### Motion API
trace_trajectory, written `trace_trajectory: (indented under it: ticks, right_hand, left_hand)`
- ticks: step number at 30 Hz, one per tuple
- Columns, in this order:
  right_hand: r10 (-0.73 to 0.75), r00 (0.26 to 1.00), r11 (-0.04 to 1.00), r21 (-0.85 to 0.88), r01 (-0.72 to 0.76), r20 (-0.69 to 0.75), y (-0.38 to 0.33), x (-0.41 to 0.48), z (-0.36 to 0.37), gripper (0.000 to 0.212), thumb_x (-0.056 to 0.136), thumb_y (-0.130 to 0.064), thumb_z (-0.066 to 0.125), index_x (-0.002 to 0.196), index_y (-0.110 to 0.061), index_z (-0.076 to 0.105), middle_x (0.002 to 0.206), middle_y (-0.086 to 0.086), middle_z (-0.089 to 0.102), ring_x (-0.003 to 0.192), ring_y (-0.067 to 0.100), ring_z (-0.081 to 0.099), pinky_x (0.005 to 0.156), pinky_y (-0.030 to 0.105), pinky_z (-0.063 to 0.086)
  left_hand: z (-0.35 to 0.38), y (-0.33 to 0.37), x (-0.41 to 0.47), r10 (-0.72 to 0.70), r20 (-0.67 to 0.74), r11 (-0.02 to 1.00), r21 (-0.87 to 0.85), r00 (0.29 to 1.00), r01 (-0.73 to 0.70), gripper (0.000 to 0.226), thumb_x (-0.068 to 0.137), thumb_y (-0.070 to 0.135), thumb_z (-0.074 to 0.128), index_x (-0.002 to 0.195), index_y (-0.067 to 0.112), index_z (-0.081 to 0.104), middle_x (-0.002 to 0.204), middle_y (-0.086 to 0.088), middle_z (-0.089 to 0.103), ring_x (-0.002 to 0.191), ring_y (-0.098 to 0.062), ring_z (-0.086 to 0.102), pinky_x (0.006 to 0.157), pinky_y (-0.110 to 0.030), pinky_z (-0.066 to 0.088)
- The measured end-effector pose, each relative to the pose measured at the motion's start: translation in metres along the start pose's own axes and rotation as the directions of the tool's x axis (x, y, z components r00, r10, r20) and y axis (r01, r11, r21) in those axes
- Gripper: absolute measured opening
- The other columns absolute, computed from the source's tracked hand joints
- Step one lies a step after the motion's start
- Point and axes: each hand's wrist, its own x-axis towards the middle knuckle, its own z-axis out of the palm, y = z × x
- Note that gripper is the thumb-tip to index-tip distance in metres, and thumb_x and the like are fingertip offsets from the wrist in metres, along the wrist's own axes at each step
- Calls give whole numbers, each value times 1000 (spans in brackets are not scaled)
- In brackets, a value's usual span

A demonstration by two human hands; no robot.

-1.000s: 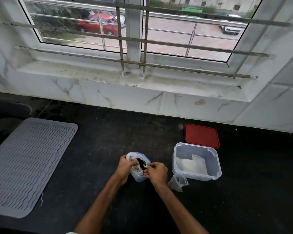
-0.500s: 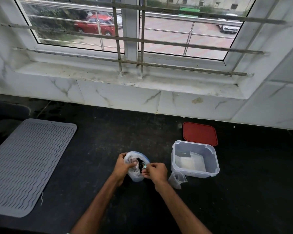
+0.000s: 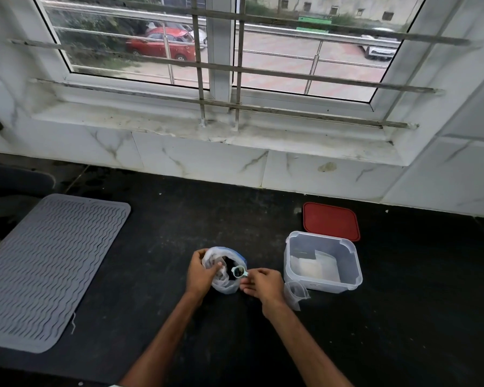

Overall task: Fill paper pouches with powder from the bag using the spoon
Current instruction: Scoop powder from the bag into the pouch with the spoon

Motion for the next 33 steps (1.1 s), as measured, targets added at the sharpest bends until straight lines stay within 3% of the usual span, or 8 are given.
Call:
trace_trajectory:
  ticks: [3, 7, 10, 13, 19, 23, 29, 33]
  right_hand:
    - [9, 999, 998, 59, -11, 34, -4, -8, -3, 13, 93, -1, 56, 93, 1, 69, 84, 22, 74, 63, 19, 69, 59, 26, 57]
    - [8, 995, 992, 126, -20, 97, -18, -27, -19, 15, 96, -4, 55, 99, -2, 70, 85, 18, 75, 67, 18, 70, 63, 26, 58]
    - [1, 993, 989, 149, -19, 121, -28, -42, -43, 14, 97, -8, 56, 100, -6, 70, 83, 13, 76, 72, 18, 72, 68, 29, 60]
    - [-11, 996, 985, 171, -5, 91, -35, -53, -79, 14, 97, -9, 57, 101, -8, 70, 82, 11, 76, 73, 19, 71, 67, 30, 59]
    - [-185, 982, 981, 63, 186, -28, -23, -58, -146, 13, 95, 0, 57, 97, -4, 70, 73, 11, 74, 62, 17, 66, 58, 26, 55]
    - [-299, 952, 942, -181, 283, -68, -3, -46, -158, 13, 93, -4, 61, 97, -10, 73, 74, 5, 75, 63, 10, 68, 61, 23, 58]
    - [-622, 780, 600, -604, 525, 60, 22, -23, -148, 22, 89, -13, 69, 108, -20, 75, 103, -9, 74, 94, 2, 66, 88, 21, 54]
    - [-700, 702, 416, -723, 551, 133, 33, -15, -147, 26, 90, -18, 68, 114, -26, 73, 111, -9, 72, 104, 3, 61, 91, 20, 51]
  left_hand:
    - [-2, 2, -3, 37, -31, 996, 85, 999, -35, 39, 83, 10, 76, 115, 16, 53, 100, 4, 65, 99, -21, 67, 74, -23, 50]
    - [-5, 13, -14, 146, -41, 965, 227, 988, -133, 56, 87, 19, 72, 136, 14, 45, 133, -3, 54, 122, -19, 53, 99, -33, 46]
    - [-2, 32, -35, 434, -172, 872, 326, 884, -365, 48, 90, 15, 67, 134, 13, 49, 136, -1, 50, 125, -13, 46, 105, -27, 37]
    - [18, 51, -62, 585, -91, 789, 294, 806, -539, 40, 89, 9, 67, 126, 15, 53, 125, 6, 54, 116, -3, 50, 99, -14, 36]
    - [78, 26, -91, 466, 296, 820, 207, 834, -533, 29, 91, 24, 67, 119, 25, 57, 112, 14, 59, 99, -4, 60, 83, -15, 47]
    - [99, 13, -99, 400, 370, 842, 212, 839, -495, 28, 91, 20, 67, 117, 26, 59, 111, 12, 60, 99, -1, 60, 85, -22, 51]
    - [108, 14, -103, 349, 381, 855, 245, 856, -457, 27, 90, 14, 67, 114, 26, 62, 108, 13, 63, 97, 1, 62, 85, -29, 55]
    - [108, 19, -103, 345, 362, 852, 266, 866, -451, 29, 90, 11, 67, 113, 26, 62, 107, 14, 62, 96, 1, 62, 84, -28, 55]
